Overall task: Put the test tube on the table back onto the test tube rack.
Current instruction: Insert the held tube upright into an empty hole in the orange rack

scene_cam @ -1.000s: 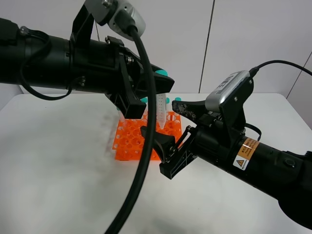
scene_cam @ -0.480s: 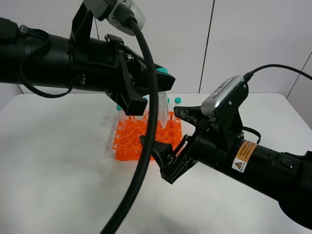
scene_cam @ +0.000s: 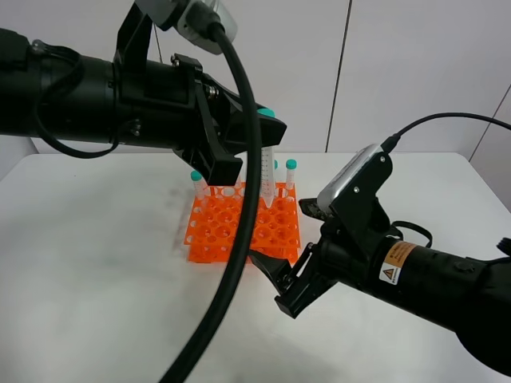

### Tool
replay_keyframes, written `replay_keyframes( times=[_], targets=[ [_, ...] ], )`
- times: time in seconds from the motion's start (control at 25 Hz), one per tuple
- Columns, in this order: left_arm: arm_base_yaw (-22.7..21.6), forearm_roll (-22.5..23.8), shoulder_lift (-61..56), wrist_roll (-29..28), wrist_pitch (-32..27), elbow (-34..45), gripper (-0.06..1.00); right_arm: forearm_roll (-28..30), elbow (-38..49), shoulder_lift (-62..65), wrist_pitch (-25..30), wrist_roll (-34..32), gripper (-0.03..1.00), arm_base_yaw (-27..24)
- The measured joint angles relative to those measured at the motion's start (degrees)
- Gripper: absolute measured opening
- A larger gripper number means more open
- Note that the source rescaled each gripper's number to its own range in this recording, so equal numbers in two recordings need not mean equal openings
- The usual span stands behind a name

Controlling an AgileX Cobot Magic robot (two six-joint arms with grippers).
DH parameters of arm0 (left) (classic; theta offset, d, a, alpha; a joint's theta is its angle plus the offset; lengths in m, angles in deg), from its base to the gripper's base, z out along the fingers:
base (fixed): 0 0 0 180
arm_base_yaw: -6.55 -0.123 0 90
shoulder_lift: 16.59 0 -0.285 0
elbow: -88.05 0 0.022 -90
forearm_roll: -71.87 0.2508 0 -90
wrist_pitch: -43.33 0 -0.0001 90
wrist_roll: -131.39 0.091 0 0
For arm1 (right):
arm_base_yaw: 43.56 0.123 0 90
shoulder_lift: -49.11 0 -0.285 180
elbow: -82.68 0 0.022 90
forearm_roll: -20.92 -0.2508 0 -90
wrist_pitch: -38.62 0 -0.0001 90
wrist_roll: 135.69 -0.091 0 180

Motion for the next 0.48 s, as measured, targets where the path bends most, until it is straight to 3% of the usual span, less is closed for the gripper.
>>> replay_keyframes(
  times=[0.16, 0.28, 0.48],
  targets=[
    [0.00, 0.00, 0.00, 0.00, 0.00, 0.00, 0.01, -16.62, 0.03, 0.00, 1.31, 7.78, 1.00, -0.45],
    [0.00, 0.00, 0.00, 0.00, 0.00, 0.00, 0.01, -27.02, 0.03, 0.00, 1.98, 17.23, 1.00, -1.52],
    [0.00, 0.00, 0.00, 0.00, 0.00, 0.00, 0.01, -37.42, 0.03, 0.00, 1.35, 29.97, 1.00, -3.02]
  ],
)
